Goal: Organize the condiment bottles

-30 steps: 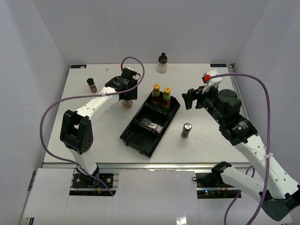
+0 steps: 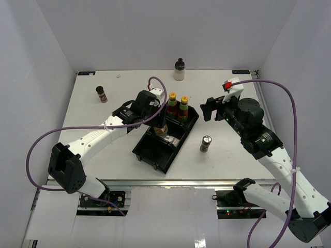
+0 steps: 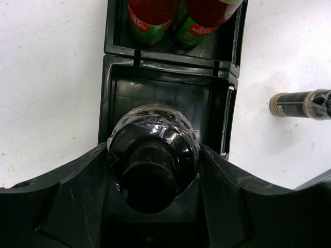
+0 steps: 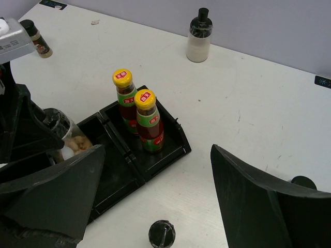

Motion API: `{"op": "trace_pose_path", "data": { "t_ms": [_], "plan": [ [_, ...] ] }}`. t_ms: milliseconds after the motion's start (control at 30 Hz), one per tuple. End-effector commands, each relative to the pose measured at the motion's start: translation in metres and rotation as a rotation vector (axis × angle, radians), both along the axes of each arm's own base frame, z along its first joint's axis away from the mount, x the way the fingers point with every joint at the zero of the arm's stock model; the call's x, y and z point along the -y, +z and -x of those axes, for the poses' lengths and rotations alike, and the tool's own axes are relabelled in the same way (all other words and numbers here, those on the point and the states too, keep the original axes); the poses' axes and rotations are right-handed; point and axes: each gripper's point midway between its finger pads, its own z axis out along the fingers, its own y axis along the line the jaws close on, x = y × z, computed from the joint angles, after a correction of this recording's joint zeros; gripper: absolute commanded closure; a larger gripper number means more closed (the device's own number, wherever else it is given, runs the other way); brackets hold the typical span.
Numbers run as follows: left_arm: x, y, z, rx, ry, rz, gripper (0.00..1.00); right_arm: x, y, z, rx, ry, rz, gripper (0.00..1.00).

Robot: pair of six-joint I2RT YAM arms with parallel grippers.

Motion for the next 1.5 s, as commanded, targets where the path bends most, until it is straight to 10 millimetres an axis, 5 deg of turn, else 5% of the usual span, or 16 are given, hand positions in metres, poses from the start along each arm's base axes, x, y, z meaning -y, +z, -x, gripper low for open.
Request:
{"op": "trace_pose_path", "data": {
  "t_ms": [0,367,500,600,767,867,1033,1267,1367,1467],
  "plan": [
    [0.012,0.007,-0.018,0.085,0.010,0.043,1.00,0.003,0.014,-0.003,0.042,-0.021,-0.010,0.11],
    [0.011,-0.034,-0.037,0.074,0.056,-0.037,0.95,0.004,0.006,-0.006,0.041,-0.032,0.007,0.10],
    [0.014,-0.046,-0.038,0.055,0.050,-0.050,0.80,0.004,0.000,-0.006,0.036,-0.033,0.012,0.10],
    [0.016,-0.056,-0.037,0.037,0.049,-0.059,0.56,0.005,-0.002,-0.006,0.035,-0.036,0.013,0.11],
    [0.012,-0.058,-0.036,0.021,0.067,-0.070,0.32,0.007,0.000,-0.006,0.043,-0.041,0.015,0.10],
    [0.010,-0.048,-0.035,0.032,0.080,-0.059,0.18,0.006,-0.002,-0.006,0.040,-0.041,0.017,0.10],
    [0.008,-0.022,-0.037,0.053,0.093,-0.054,0.14,0.005,-0.007,-0.007,0.029,-0.036,0.020,0.10],
    [0.003,0.041,-0.044,0.136,0.114,-0.039,0.12,0.007,-0.007,-0.006,0.035,-0.040,0.024,0.10],
    [-0.017,0.071,-0.052,0.176,0.182,-0.054,0.12,0.008,-0.007,-0.006,0.037,-0.043,0.027,0.10],
    [-0.058,0.098,-0.081,0.207,0.321,-0.049,0.13,0.006,-0.008,-0.005,0.035,-0.034,0.026,0.10]
  ]
}}
